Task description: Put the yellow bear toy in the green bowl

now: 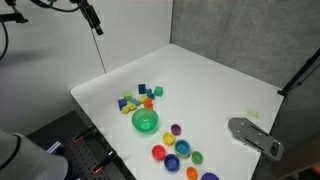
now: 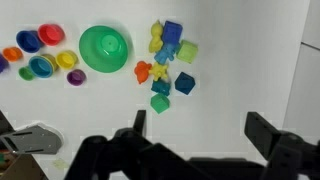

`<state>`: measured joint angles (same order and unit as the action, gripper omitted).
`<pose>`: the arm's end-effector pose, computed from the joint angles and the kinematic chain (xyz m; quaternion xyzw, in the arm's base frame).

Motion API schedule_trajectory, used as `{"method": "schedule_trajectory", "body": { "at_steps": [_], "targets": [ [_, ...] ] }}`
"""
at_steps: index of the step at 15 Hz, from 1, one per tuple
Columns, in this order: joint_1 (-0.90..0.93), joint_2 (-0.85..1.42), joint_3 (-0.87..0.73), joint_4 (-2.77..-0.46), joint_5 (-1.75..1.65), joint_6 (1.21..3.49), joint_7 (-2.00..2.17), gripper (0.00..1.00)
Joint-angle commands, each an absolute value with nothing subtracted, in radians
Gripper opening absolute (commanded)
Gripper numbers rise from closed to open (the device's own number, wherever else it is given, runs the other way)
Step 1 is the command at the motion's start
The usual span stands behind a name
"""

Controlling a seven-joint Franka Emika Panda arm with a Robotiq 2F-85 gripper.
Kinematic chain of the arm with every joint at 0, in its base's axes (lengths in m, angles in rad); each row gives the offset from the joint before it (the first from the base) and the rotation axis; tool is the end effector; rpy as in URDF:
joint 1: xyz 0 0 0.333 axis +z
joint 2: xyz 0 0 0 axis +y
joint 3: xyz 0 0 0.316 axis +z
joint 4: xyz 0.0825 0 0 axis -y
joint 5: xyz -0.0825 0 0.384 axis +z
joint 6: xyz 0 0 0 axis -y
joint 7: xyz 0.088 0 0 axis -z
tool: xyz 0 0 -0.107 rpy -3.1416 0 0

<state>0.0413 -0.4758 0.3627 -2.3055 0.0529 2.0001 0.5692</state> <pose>0.3899 0.1876 0.5280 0.9903 -0.1040 0.0900 0.0180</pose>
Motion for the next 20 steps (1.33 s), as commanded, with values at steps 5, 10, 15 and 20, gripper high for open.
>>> {"method": "schedule_trajectory", "body": {
  "at_steps": [5,10,15,20],
  "targets": [
    [0.071,-0.436,0.332,-2.324,0.056,2.014,0.572,1.0],
    [0.072,-0.344,0.315,-2.357,0.058,2.073,0.573,1.0],
    [0.067,-0.199,0.274,-2.388,0.058,2.199,0.565,1.0],
    [0.081,-0.053,0.233,-2.405,0.057,2.362,0.563,1.0]
  ]
}}
